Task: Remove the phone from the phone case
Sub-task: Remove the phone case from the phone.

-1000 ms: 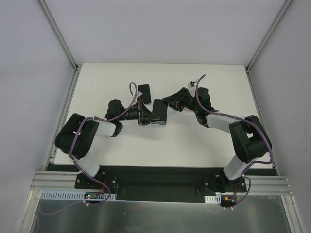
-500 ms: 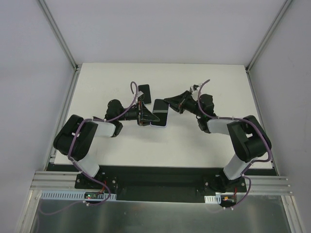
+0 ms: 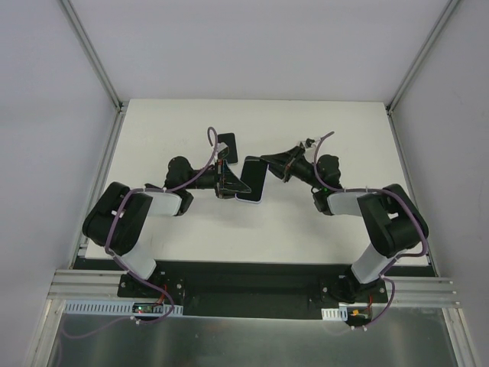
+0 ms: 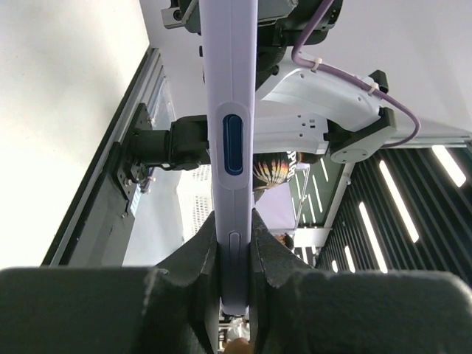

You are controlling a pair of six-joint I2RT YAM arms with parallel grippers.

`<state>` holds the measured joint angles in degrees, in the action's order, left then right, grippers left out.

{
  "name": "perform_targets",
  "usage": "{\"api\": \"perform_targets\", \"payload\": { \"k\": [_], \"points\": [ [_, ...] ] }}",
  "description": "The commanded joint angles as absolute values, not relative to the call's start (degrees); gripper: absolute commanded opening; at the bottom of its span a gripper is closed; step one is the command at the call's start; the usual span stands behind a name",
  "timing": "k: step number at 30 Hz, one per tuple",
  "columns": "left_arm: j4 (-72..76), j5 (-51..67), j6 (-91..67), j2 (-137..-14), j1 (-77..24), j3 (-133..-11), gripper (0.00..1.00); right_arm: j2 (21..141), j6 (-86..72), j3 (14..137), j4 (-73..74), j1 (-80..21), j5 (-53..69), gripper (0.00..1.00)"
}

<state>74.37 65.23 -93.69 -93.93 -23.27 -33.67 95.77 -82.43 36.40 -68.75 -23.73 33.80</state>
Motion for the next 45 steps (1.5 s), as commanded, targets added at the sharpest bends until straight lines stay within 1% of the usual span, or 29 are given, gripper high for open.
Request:
{"api": "perform_targets", "payload": {
  "k": [1,9,20,26,29,34,39,43,45],
  "points": [
    [93.08,66.8,-91.58,-91.23,-23.03,-35.51,0.0,89.21,-92.1,41.04,-87.89,-23.91,32.53,0.02],
    [96.41,64.78,-92.81,-94.13,-23.03,-36.47,0.0,86.57,-95.89,47.37,-87.89,-25.57,28.57,0.01],
    [96.42,62.49,-90.97,-97.47,-23.03,-40.08,0.0,86.4,-98.52,56.68,-87.89,-26.72,24.7,0.01],
    [96.33,61.79,-91.23,-96.33,-23.03,-40.25,0.0,87.45,-99.32,57.31,-87.89,-26.81,22.94,0.01],
    [96.42,61.17,-91.58,-94.84,-23.03,-39.38,0.0,87.98,-99.23,55.64,-87.8,-26.81,22.15,0.01],
    [95.89,59.33,-92.55,-90.27,-23.03,-36.92,0.0,88.24,-99.05,54.4,-87.89,-26.89,21.36,0.01],
    [89.49,58.45,-87.13,-82.73,-22.94,-34.1,0.0,88.94,-101.77,56.68,-87.89,-27.24,20.66,0.01],
    [74.66,58.01,-76.84,-76.48,-23.03,-33.75,0.0,90.44,-103.8,57.48,-87.89,-28.39,17.41,0.01],
    [71.56,57.48,-72.7,-74.02,-22.94,-34.01,0.0,91.05,-103.97,58.27,-87.89,-29.44,15.66,0.01]
  ]
}}
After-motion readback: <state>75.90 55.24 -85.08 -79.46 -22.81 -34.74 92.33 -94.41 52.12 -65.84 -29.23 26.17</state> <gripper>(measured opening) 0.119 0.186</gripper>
